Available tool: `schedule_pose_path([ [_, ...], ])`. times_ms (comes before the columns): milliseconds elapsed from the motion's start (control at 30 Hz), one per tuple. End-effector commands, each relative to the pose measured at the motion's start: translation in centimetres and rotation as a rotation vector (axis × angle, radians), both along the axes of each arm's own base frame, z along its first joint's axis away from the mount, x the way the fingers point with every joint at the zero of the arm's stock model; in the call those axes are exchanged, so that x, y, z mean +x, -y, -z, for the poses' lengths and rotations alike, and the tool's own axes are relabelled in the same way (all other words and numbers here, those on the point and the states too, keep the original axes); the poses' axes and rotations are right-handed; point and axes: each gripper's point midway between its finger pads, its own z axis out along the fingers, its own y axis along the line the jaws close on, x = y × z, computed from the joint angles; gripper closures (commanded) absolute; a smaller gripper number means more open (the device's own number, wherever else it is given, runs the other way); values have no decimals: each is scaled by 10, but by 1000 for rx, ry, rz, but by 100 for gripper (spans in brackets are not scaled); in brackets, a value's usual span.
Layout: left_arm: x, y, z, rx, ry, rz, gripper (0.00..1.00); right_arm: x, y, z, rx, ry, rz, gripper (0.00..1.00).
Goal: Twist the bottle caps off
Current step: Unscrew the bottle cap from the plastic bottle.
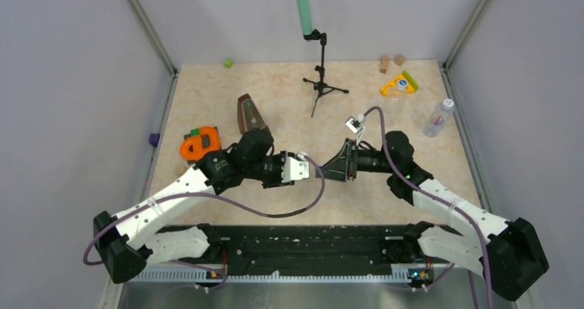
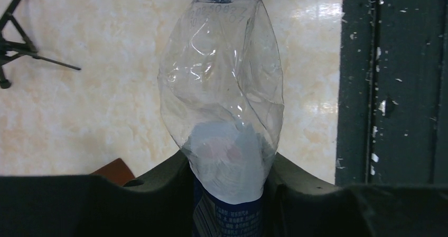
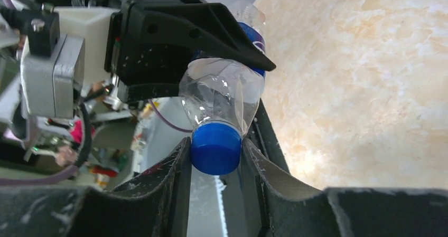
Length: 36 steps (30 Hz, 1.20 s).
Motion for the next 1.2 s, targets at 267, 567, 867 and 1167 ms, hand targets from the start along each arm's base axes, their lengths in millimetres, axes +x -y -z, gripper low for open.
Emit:
schedule_pose_path([
  [267, -64, 34, -55, -198, -275, 326, 100, -7, 11, -18, -80, 668, -55, 100],
  [567, -70, 32, -63, -227, -293, 355, 100, -22, 14, -23, -22, 937, -109, 100],
  [867, -1, 11, -35, -107, 66, 41, 100, 6, 30, -70, 109, 536, 270, 39],
  [1167, 15, 9, -38, -60, 230, -12, 100, 6, 9, -66, 101, 122, 192, 40],
])
